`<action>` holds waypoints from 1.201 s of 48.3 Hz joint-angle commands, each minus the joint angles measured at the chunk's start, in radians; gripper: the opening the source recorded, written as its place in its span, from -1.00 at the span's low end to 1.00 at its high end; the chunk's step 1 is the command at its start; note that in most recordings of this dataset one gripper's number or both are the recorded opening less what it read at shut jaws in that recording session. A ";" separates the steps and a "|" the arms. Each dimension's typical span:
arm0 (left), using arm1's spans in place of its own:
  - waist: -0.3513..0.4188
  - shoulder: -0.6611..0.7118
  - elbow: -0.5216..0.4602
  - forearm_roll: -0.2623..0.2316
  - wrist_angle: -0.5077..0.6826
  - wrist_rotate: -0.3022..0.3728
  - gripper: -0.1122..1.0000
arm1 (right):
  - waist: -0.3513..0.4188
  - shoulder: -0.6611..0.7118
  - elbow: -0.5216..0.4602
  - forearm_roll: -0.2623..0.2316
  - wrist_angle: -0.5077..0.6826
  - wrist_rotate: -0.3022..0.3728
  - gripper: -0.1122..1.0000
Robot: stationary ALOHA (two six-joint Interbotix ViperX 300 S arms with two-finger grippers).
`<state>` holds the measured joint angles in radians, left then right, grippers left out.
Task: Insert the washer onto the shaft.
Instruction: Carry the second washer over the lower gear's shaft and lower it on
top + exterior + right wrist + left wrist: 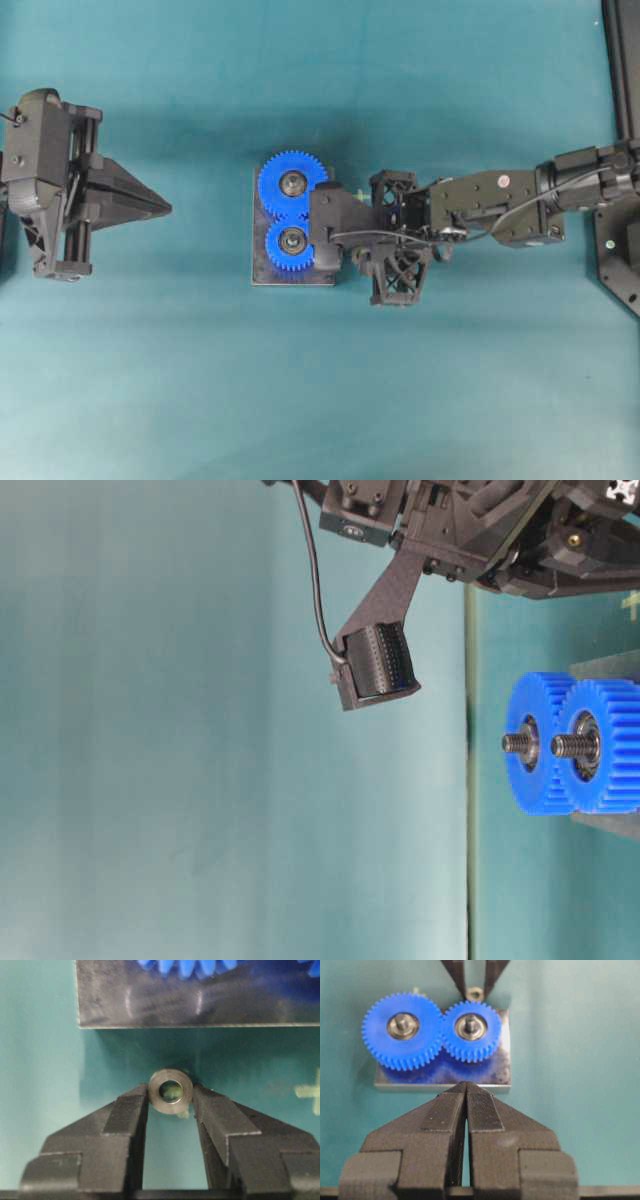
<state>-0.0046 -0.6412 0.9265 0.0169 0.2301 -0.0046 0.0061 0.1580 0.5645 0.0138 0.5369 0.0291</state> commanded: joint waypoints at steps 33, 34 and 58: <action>-0.002 -0.002 -0.011 0.002 -0.023 -0.002 -0.79 | 0.008 -0.012 -0.345 0.002 0.196 0.008 -0.23; 0.000 -0.002 -0.011 0.003 -0.023 -0.002 -0.79 | 0.008 -0.008 -0.351 0.002 0.196 0.006 -0.23; -0.002 -0.006 -0.011 0.002 -0.023 -0.002 -0.79 | 0.002 0.052 -0.394 -0.002 0.206 -0.006 -0.23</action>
<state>-0.0046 -0.6412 0.9281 0.0169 0.2163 -0.0061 0.0107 0.2270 0.1871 0.0138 0.7455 0.0307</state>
